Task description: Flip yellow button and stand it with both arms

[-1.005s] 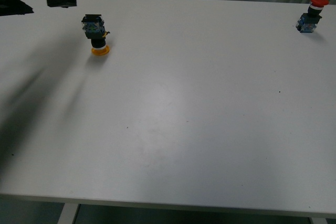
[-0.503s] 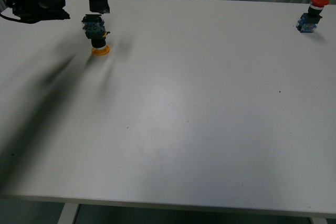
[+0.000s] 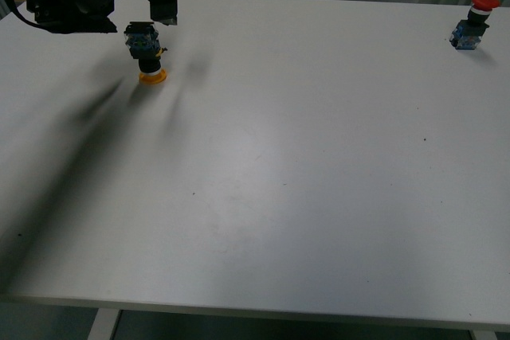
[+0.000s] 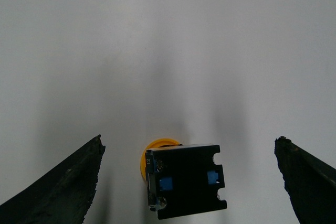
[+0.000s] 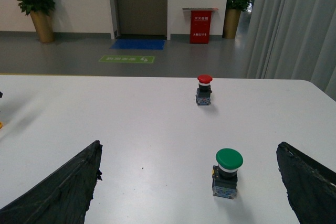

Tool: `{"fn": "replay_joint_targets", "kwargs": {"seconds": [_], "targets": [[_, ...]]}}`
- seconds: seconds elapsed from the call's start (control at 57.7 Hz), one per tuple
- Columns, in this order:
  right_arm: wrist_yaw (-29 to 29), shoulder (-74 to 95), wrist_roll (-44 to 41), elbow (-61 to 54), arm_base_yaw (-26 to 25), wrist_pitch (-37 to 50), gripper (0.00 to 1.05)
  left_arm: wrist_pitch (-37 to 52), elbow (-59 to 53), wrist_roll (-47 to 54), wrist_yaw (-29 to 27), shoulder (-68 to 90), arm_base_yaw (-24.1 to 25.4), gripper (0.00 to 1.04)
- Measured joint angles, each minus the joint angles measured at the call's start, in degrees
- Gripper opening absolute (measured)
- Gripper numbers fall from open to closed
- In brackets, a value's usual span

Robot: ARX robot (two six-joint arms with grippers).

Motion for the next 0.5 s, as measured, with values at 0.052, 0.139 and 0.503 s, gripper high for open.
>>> {"fn": "replay_joint_targets", "kwargs": {"seconds": [0.052, 0.139, 0.503], "targets": [[0.0, 0.0, 0.0, 0.0, 0.0, 0.0, 0.97, -0.17, 0.02, 0.0, -0.02, 0.17, 0.0, 0.98], [0.0, 0.0, -0.02, 0.0, 0.0, 0.0, 0.97, -0.39, 0.07, 0.02, 0.0, 0.37, 0.0, 0.98], [0.0, 0.0, 0.0, 0.0, 0.0, 0.0, 0.97, -1.46, 0.81, 0.2, -0.83, 0.83, -0.31, 0.98]]}}
